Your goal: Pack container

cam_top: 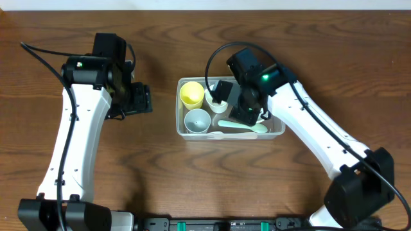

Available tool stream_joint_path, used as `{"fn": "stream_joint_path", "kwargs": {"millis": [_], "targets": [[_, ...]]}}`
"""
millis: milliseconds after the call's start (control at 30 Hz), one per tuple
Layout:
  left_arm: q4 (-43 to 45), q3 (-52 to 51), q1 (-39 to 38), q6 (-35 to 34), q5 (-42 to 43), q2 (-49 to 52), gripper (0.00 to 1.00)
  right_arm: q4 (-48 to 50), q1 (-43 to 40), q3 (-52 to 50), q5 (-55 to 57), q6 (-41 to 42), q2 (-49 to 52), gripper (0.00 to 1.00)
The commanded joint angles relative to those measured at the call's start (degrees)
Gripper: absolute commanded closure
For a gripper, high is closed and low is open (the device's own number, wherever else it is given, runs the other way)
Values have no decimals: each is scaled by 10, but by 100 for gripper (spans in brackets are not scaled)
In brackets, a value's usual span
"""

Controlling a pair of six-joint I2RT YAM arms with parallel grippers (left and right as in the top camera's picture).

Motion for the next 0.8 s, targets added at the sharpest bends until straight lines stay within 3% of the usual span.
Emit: {"fn": "stream_joint_path", "kwargs": {"millis": [0, 133, 167, 233, 267, 467, 700, 767], "targets": [[12, 1, 2, -7, 1, 2, 23, 24, -17, 12, 37, 69, -49, 50], [44, 3, 1, 3, 2, 2, 23, 76, -68, 12, 94, 187, -97, 50], [57, 3, -2, 13, 2, 2, 23, 90, -90, 12, 94, 219, -110, 44], [82, 3, -10, 33, 2, 2, 23, 111, -133, 12, 88, 283, -126, 7], [96, 3, -16, 44, 2, 2, 22, 120, -159, 12, 81, 314, -130, 1], [163, 3, -58, 69, -40, 3, 22, 122, -271, 12, 10, 333, -121, 1], [166, 3, -55, 69, -40, 3, 22, 116, -299, 12, 13, 337, -121, 1], [155, 5, -55, 69, -39, -3, 22, 99, -304, 12, 30, 396, -127, 1]]}}
